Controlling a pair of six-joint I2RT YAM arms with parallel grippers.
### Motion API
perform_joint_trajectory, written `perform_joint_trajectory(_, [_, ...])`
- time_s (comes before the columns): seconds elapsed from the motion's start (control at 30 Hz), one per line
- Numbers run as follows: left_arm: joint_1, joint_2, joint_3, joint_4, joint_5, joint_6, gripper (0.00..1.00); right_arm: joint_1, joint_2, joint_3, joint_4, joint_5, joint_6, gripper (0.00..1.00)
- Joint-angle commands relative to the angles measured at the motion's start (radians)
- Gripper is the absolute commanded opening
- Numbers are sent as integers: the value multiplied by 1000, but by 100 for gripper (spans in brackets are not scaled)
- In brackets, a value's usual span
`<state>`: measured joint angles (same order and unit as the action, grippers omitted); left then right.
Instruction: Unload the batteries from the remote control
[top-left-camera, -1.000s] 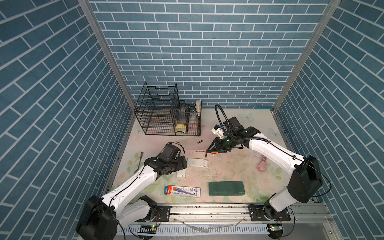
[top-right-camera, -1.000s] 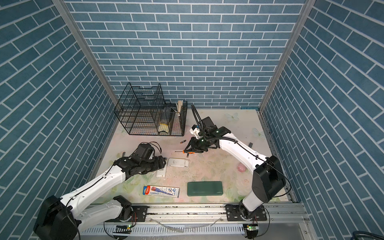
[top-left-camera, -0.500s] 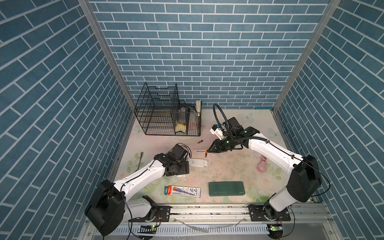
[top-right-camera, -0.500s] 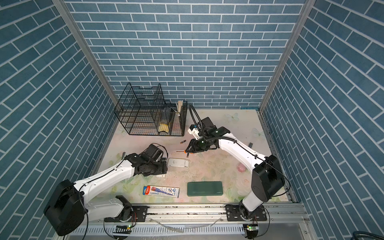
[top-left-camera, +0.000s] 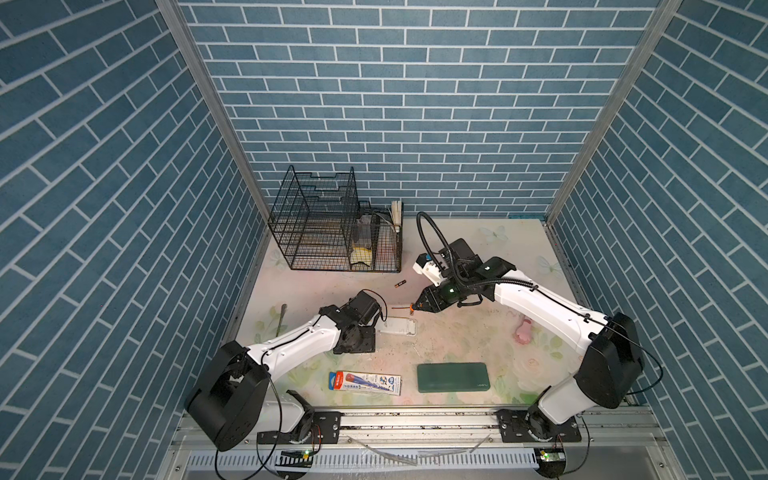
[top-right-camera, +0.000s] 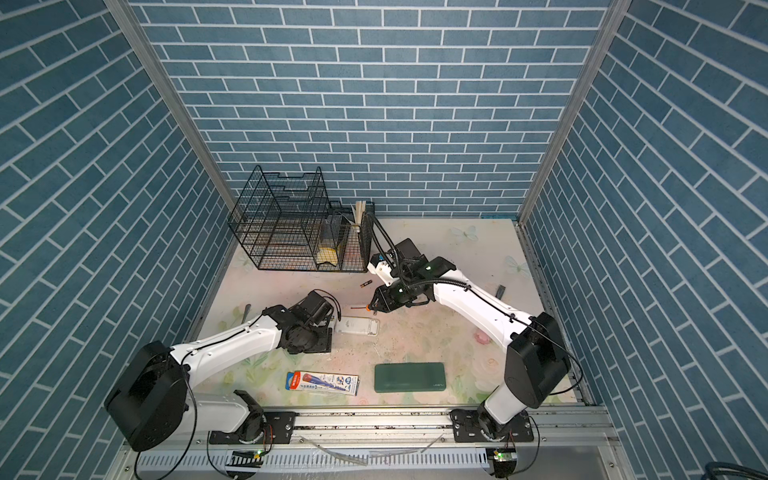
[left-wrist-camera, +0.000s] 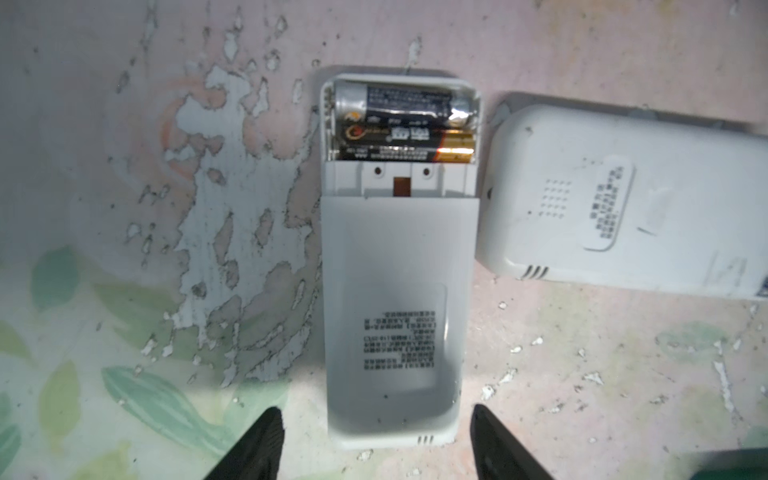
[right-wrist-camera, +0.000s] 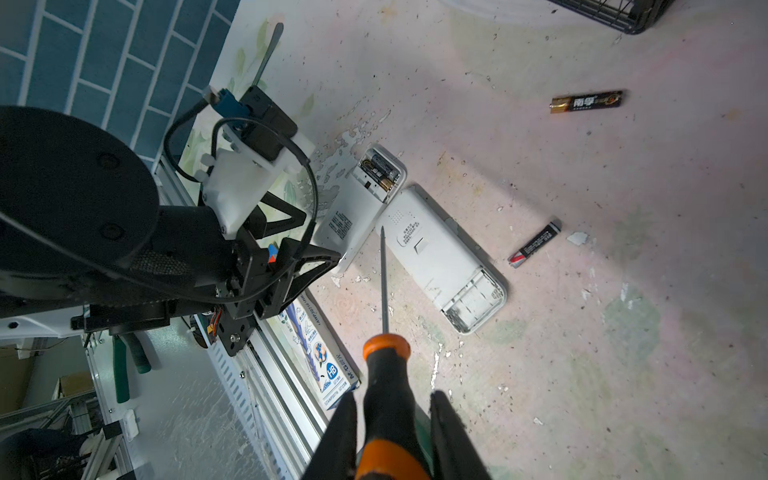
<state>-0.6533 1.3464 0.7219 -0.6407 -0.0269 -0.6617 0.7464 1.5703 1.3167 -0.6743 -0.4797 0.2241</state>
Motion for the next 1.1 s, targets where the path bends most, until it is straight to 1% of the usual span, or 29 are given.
perform_joint_trajectory(0.0, [-5,6,0,-25,-31,20,69,14,4,30,-24,16,-62,0])
perform_joint_trajectory(0.07, [-3,13,-14,-15,-28,26,68,21,17,36,-25,18,-63,0])
perform_joint_trajectory(0.27, [-3,22,-21,31,-16,28,73,26,39,47,-12,25,-51,0])
perform_joint_trajectory(0.53, [-3,93,-21,90,4,22,74,25,51,41,-7,26,-55,0])
perform_joint_trajectory(0.6, [-3,102,-21,87,-2,21,73,25,54,39,-5,24,-58,0])
perform_joint_trajectory(0.77, [6,94,-74,73,-10,19,70,25,81,54,-2,21,-66,0])
perform_joint_trajectory(0.9, [25,50,-116,75,-3,23,68,32,115,76,9,13,-72,0])
perform_joint_trajectory(1.07, [56,-17,-158,108,28,59,62,51,168,118,11,23,-82,0])
